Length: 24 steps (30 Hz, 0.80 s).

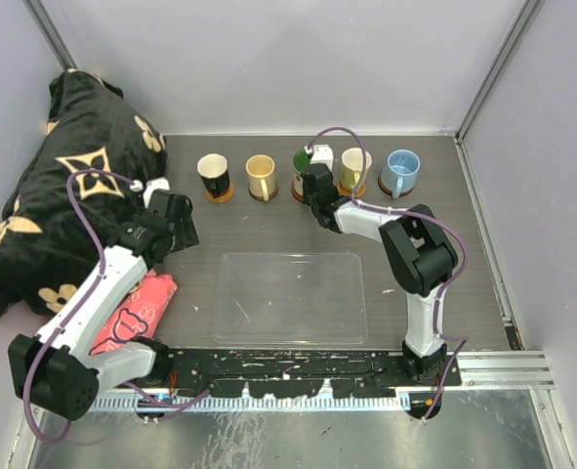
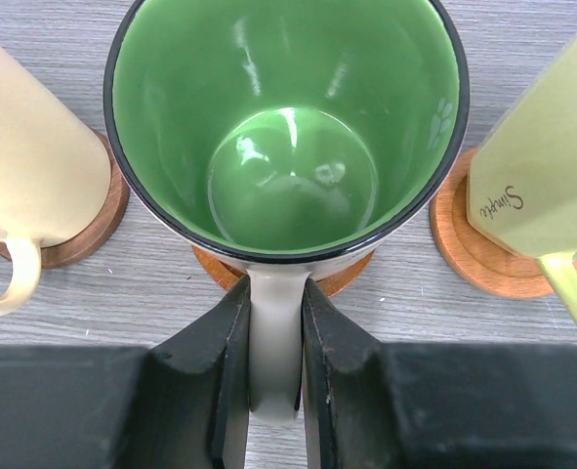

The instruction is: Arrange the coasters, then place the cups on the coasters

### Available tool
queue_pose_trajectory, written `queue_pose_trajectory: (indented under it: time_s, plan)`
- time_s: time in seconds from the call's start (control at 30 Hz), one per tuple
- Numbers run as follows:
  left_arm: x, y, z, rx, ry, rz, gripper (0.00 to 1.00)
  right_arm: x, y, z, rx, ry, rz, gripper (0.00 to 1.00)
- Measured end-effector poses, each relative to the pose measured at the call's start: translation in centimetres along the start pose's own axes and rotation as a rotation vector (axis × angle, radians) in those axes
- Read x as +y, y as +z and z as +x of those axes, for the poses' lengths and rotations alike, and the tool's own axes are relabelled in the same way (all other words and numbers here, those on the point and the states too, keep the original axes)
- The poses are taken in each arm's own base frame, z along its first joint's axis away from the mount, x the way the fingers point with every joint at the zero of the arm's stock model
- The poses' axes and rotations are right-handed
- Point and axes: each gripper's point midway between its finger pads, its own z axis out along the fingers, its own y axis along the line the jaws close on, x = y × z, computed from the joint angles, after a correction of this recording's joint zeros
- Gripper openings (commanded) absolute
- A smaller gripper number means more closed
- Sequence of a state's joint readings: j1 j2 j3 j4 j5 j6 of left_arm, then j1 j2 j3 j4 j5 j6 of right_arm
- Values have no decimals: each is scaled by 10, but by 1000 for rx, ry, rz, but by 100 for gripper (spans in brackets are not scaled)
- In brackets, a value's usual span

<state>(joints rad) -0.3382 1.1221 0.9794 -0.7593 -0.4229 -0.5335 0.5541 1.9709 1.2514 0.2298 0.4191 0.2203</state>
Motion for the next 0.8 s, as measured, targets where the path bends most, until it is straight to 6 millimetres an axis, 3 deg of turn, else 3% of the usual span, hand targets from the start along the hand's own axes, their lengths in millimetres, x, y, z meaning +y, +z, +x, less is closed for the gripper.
queue_pose_trajectory:
  time_s: [0.8]
  plan:
    - [0, 0, 0, 0, 0, 0, 69, 5, -2, 1, 0, -5, -8, 1]
